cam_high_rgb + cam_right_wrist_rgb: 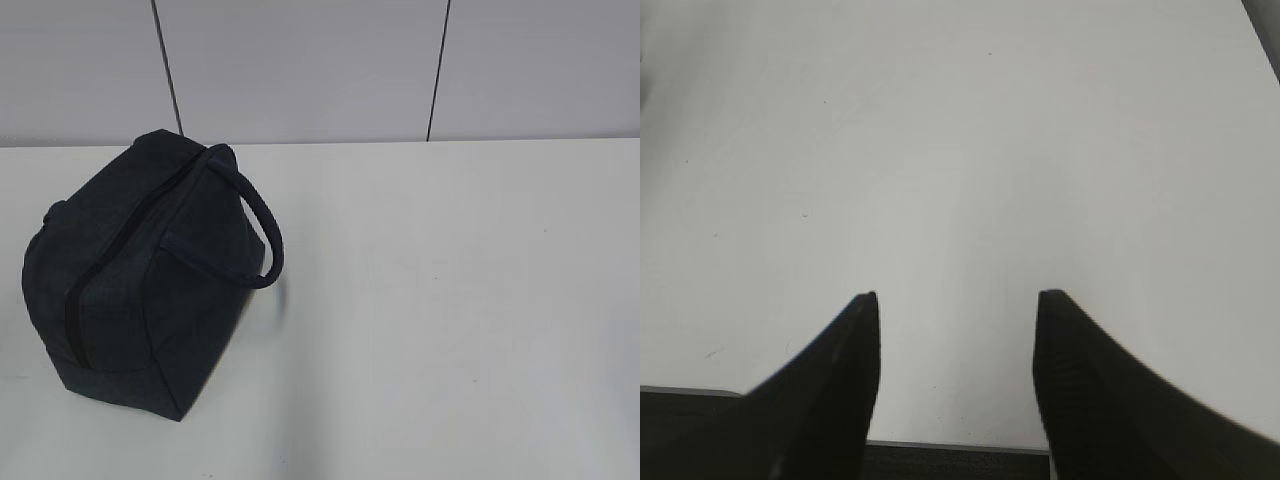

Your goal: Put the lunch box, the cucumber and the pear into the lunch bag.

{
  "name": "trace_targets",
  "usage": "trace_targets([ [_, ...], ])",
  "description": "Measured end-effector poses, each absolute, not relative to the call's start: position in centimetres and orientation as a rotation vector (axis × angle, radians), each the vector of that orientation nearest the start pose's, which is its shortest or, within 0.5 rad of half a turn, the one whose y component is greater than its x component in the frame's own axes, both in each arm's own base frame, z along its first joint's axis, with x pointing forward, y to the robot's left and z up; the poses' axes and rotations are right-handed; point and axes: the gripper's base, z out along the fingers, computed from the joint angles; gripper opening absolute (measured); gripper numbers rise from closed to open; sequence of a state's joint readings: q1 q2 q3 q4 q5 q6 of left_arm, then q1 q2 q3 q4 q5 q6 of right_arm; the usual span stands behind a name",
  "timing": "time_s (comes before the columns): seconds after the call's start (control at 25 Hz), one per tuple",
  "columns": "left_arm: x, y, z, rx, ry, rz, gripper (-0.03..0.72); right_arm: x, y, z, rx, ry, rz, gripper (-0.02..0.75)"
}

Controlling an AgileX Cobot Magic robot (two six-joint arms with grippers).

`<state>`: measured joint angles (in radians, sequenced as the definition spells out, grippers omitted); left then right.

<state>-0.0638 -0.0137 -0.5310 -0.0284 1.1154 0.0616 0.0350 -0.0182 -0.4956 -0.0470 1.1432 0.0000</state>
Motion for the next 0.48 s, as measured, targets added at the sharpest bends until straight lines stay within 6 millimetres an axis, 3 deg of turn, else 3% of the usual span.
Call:
trace_targets([
  [0.48,-1.32,-0.15,28.12,0.132,2.050,-0.035,0.242,-1.07,-0.43,26.94,-0.032,2.112,-0.036,0.390],
])
